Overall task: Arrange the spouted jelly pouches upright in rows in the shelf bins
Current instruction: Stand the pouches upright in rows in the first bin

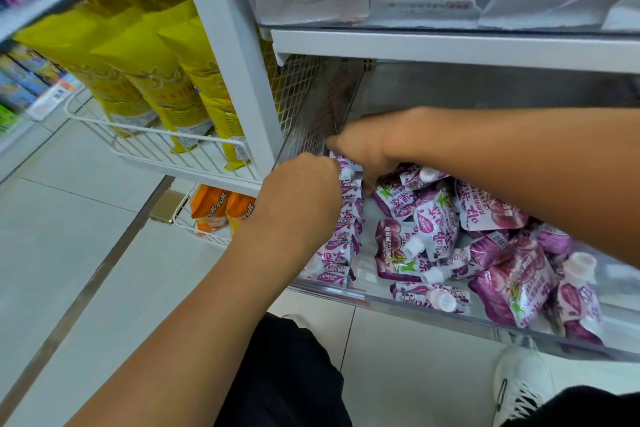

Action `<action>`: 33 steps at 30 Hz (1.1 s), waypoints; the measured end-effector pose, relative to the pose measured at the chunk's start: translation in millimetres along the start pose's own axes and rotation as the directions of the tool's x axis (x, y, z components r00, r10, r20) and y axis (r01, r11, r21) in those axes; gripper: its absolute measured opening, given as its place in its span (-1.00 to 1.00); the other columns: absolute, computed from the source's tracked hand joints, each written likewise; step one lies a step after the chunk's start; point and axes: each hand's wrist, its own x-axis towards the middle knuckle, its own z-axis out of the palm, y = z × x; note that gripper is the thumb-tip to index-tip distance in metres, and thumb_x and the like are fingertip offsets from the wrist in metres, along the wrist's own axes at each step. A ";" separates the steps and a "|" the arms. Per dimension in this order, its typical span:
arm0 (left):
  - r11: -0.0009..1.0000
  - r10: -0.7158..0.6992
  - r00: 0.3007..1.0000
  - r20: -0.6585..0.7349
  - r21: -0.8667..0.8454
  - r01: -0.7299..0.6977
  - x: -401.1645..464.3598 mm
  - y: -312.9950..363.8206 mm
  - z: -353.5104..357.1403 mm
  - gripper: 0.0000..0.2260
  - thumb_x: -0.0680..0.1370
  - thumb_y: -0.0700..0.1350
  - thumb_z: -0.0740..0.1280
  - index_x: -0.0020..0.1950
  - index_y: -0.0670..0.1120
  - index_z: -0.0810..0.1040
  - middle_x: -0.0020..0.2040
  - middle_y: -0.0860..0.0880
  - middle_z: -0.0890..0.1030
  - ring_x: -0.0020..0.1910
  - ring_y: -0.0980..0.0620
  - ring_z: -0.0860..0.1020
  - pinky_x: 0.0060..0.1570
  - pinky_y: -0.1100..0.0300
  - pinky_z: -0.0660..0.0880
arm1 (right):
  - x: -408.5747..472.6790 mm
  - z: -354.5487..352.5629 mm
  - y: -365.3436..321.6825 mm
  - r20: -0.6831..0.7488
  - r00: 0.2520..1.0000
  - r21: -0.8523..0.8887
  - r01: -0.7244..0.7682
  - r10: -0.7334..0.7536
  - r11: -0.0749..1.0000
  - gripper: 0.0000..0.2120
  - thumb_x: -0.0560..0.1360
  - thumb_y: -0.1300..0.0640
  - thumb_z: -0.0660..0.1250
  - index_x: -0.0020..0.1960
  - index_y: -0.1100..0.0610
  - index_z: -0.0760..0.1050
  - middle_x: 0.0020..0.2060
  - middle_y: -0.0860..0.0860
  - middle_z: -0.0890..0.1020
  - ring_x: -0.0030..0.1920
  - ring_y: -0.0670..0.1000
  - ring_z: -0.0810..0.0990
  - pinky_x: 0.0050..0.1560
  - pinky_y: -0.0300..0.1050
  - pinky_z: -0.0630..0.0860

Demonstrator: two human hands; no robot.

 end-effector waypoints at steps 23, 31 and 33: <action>0.994 -0.100 0.991 -0.094 -0.044 0.096 5.6 -1.3 -4.8 -0.68 0.52 -0.06 0.44 -0.08 -0.08 0.27 -0.20 -0.05 0.37 -0.13 -0.10 0.50 -0.24 0.13 0.27 | -6.0 4.5 25.7 0.060 0.997 0.794 -0.018 -0.050 0.607 -0.80 0.54 0.39 0.29 0.15 0.26 0.47 -0.38 0.01 0.48 -0.22 0.06 0.49 -0.08 0.05 0.59; 0.985 0.069 0.998 0.016 -0.161 -0.065 38.4 4.1 7.4 -0.69 0.55 0.01 0.36 0.21 -0.11 0.46 0.11 -0.15 0.57 0.08 -0.19 0.53 -0.14 0.10 0.34 | -76.2 -21.2 24.1 0.088 0.996 0.413 -0.055 0.020 0.909 -0.48 0.48 0.11 0.44 0.39 0.14 0.38 0.22 0.04 0.58 0.18 0.08 0.57 0.24 0.06 0.49; 0.991 0.026 1.000 0.013 -0.132 -0.024 45.4 5.9 10.4 -0.73 0.54 -0.03 0.35 0.19 -0.10 0.52 0.09 -0.16 0.58 0.03 -0.20 0.56 -0.15 0.06 0.43 | -108.8 -21.5 15.3 0.077 0.996 0.192 -0.068 0.054 0.979 -0.51 0.42 -0.08 0.47 0.28 0.05 0.47 0.09 -0.02 0.62 0.06 0.04 0.59 0.13 0.01 0.55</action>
